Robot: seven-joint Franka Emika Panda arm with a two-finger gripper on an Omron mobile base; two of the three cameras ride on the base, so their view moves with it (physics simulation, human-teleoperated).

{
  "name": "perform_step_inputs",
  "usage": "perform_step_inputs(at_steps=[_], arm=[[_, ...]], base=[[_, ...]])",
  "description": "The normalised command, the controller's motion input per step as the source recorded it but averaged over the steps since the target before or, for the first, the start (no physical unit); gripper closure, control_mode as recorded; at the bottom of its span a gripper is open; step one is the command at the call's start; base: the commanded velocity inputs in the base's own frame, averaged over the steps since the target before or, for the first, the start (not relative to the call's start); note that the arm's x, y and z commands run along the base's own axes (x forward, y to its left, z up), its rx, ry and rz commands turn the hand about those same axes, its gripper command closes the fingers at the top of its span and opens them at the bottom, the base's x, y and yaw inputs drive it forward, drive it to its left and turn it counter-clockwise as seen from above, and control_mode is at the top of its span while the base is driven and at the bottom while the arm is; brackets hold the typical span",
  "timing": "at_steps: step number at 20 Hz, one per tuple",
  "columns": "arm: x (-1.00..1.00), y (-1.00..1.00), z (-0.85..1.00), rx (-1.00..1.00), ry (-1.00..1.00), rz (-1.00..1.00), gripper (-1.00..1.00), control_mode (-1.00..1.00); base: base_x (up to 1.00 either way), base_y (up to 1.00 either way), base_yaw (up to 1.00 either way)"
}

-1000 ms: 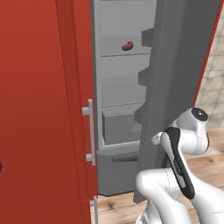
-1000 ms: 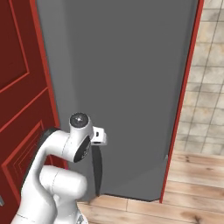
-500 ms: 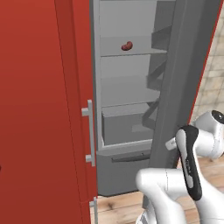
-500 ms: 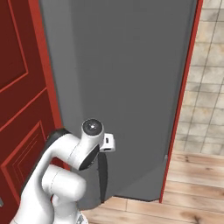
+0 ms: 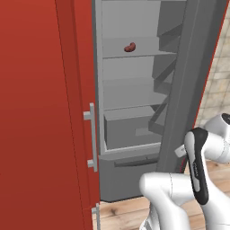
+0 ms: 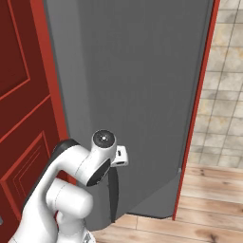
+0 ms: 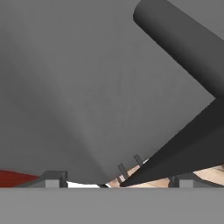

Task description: Move the hot dog bun to the plate on the dining table and place the condiment next to that plate. Then navigate to the fridge and take the sausage and place it on the plate as well.

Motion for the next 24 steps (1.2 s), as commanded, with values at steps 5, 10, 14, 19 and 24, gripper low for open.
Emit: perform_step_inputs(at_steps=[5, 10, 14, 19, 24], arm=[[0.08, -0.35, 0.0, -0.01, -0.07, -0.06, -1.0, -1.0], [0.23, -0.8, 0.13, 0.02, 0.0, -0.08, -1.0, -1.0], [-0.18, -0.47, 0.79, 0.07, 0.0, 0.0, -1.0, -1.0], [-0.85, 0.27, 1.0, -0.08, 0.0, 0.0, -1.0, -1.0], [-1.0, 0.26, 0.84, -0.12, 0.0, 0.0, -1.0, -1.0]], base=[[0.0, 0.0, 0.0], [0.0, 0.0, 0.0], [0.0, 0.0, 0.0], [0.0, 0.0, 0.0], [0.0, 0.0, 0.0]])
